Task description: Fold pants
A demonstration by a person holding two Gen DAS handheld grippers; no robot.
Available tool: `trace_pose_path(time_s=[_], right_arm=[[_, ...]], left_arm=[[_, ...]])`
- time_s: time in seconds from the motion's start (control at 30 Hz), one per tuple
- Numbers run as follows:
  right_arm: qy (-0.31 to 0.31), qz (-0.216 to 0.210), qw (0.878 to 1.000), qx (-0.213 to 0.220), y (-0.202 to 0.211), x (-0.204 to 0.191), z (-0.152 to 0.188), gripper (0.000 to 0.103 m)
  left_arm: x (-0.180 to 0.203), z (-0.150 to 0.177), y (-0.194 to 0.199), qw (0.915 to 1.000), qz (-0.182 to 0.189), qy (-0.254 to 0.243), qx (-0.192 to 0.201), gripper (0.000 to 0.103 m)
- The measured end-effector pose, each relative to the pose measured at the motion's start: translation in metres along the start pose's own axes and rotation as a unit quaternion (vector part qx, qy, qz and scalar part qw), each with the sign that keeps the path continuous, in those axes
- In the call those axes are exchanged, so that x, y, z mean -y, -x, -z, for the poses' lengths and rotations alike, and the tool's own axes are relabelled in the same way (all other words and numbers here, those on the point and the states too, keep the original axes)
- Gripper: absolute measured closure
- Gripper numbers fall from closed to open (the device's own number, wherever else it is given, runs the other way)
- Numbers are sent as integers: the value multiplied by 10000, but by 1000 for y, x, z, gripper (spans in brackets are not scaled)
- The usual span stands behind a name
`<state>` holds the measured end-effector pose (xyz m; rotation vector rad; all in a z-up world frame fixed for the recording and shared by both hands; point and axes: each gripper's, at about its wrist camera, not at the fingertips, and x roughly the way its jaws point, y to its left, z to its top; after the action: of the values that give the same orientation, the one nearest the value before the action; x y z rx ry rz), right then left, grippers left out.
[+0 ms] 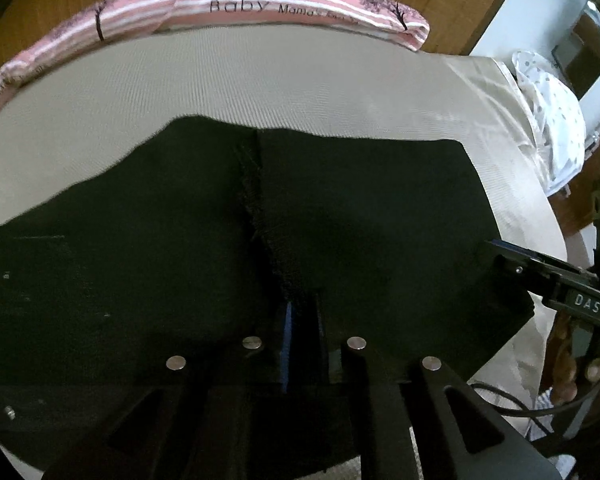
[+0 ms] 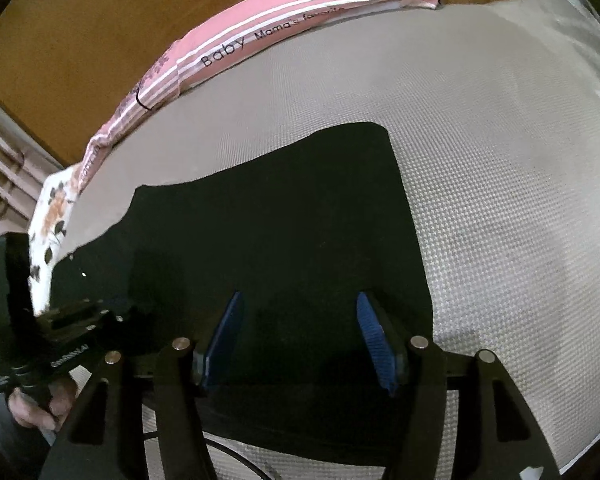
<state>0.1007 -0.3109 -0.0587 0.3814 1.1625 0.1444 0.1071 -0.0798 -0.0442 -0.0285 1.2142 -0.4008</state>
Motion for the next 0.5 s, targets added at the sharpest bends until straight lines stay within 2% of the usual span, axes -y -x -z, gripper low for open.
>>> trace_pose_path(time_s=[0.1,0.2,0.33,0.5], right_arm=[[25,18,10000,8,-2,1,4,45],[76,61,10000,10,-3,0,3,45],[162,120,9998,12,-4,-2,3,45],[259,193,9995,6,-4,-3,3,44]], left_arm=[[6,6,15,9994,-158,-183,254,84],[12,11,25,9989,-87,-320,346,84],[23,18,20,9982,118,-586,84,84],[27,31,3,9980,157,-507,-343,84]])
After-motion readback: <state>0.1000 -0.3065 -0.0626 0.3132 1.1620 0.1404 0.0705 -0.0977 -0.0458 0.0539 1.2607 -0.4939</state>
